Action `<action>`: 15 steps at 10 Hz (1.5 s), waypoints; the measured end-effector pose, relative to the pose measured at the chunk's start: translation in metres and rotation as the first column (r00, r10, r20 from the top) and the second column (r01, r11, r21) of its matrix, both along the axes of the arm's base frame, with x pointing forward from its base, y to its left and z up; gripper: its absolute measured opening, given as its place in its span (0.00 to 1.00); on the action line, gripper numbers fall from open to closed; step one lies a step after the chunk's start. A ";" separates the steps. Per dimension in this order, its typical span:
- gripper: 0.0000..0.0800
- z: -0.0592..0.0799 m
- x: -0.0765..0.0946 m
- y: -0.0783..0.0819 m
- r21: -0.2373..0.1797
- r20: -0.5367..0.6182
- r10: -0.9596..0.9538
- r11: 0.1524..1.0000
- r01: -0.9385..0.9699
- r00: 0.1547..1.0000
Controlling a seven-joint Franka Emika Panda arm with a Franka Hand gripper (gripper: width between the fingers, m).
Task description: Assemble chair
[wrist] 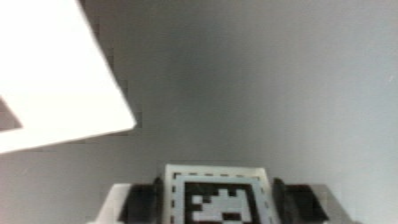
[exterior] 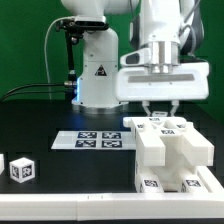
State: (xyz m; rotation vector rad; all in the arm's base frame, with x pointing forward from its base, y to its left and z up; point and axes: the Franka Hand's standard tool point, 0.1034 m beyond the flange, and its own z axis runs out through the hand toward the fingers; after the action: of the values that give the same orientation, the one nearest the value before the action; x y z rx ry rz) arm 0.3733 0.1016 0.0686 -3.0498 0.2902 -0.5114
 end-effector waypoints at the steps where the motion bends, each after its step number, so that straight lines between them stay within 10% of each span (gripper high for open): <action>1: 0.36 0.018 0.013 -0.029 -0.011 0.032 0.009 1.000 -0.009 0.999; 5: 0.36 0.046 0.033 -0.097 0.010 -0.085 0.054 0.999 -0.053 0.995; 15: 0.36 0.030 0.035 -0.098 -0.009 -0.079 0.048 0.999 -0.049 0.996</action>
Offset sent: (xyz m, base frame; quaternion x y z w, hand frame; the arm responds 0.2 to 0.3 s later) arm 0.0223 -0.0926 -0.0002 0.0328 -0.0124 -0.0519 0.9980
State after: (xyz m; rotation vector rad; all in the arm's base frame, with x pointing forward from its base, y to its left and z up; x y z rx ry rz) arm 0.4083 0.0040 0.0989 -3.0836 0.2161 -0.3927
